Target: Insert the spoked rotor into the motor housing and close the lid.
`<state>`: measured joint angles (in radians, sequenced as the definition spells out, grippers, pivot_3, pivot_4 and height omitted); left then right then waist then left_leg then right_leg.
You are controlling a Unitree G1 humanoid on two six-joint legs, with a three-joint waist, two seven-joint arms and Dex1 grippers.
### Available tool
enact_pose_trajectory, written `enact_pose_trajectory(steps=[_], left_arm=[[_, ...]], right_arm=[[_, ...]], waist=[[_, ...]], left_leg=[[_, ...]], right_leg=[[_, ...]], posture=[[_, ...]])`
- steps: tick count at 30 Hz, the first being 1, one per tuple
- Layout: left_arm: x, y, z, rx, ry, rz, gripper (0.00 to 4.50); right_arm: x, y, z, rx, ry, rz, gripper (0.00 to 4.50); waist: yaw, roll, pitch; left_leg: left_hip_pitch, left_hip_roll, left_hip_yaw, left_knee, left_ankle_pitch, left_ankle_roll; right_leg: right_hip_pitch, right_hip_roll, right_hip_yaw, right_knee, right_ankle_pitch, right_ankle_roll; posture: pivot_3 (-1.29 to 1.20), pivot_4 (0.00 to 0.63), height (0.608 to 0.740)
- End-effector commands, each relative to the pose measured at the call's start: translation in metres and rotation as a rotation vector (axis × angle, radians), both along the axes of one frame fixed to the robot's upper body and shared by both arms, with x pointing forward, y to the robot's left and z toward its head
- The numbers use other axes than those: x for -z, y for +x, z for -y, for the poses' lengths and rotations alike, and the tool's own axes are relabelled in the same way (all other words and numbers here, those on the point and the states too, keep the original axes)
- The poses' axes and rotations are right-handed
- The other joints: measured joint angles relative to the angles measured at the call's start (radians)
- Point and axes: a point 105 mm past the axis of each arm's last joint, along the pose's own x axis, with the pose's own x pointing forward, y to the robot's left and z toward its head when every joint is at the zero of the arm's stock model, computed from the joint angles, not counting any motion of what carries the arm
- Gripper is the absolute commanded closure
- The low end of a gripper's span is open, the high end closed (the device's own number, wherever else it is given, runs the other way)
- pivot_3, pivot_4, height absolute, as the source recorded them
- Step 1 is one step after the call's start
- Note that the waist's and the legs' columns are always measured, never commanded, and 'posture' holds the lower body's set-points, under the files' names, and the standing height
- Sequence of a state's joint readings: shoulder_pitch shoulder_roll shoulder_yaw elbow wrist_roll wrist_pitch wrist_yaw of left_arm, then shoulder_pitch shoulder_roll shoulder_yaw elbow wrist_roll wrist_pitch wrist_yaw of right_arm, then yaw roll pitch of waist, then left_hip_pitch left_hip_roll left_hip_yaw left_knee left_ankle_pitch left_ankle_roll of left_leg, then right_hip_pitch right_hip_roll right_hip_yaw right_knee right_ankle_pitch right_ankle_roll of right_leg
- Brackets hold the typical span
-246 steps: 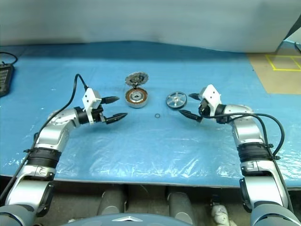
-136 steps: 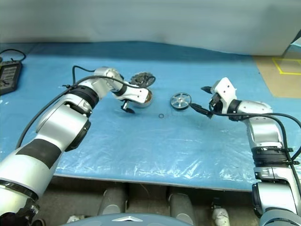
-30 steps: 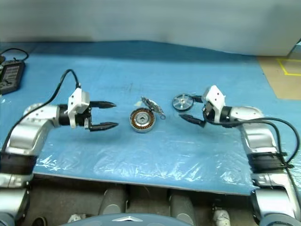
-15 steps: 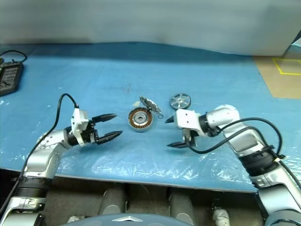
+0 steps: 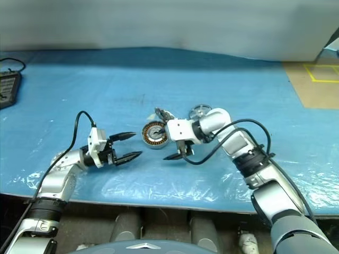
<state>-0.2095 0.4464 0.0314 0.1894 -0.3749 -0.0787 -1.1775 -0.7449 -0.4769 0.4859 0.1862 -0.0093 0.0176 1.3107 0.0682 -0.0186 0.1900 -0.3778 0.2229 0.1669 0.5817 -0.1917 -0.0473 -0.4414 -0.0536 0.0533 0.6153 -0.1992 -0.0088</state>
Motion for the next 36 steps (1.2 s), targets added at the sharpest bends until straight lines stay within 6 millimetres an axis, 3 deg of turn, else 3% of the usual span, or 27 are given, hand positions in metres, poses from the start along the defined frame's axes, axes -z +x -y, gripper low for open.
enact_pose_trajectory(steps=[1,7,13,28,36], left_arm=[[-0.007,-0.001,0.000,-0.003,-0.021,0.025,0.56],[-0.006,-0.003,-0.004,-0.023,-0.020,0.019,0.56],[-0.005,-0.005,-0.006,-0.047,-0.025,0.014,0.56],[-0.003,-0.007,-0.011,-0.073,-0.027,0.002,0.56],[-0.002,-0.008,-0.010,-0.072,-0.028,-0.005,0.56]], right_arm=[[-0.008,0.006,-0.011,-0.035,0.006,0.055,0.00],[-0.003,0.020,-0.023,-0.037,-0.021,0.073,0.00],[0.010,0.032,-0.017,-0.028,-0.098,0.082,0.00],[0.011,0.034,-0.004,-0.028,-0.135,0.119,0.00],[0.001,0.032,-0.005,-0.026,-0.106,0.140,0.00]], waist=[[0.000,0.000,0.000],[-0.002,0.000,0.000],[-0.001,0.000,0.000],[0.000,0.000,0.000],[0.000,0.000,0.000]], left_leg=[[0.000,0.000,0.000,0.000,0.000,0.000],[0.001,0.000,0.000,0.000,0.000,0.000],[0.001,0.000,0.000,0.001,0.001,0.000],[0.001,0.000,0.000,0.002,0.000,0.003],[0.001,0.001,0.000,0.002,0.000,0.003]], right_leg=[[0.000,0.000,0.000,0.001,0.000,0.000],[0.000,0.000,0.000,0.003,-0.001,-0.001],[0.000,0.000,0.000,0.003,-0.001,-0.002],[0.000,0.000,-0.001,0.005,-0.001,-0.002],[0.000,0.000,-0.001,0.005,-0.001,-0.002]], posture=[[0.00,0.150,0.740],[0.00,0.150,0.740],[0.00,0.150,0.740],[0.00,0.150,0.740],[0.00,0.150,0.740]])
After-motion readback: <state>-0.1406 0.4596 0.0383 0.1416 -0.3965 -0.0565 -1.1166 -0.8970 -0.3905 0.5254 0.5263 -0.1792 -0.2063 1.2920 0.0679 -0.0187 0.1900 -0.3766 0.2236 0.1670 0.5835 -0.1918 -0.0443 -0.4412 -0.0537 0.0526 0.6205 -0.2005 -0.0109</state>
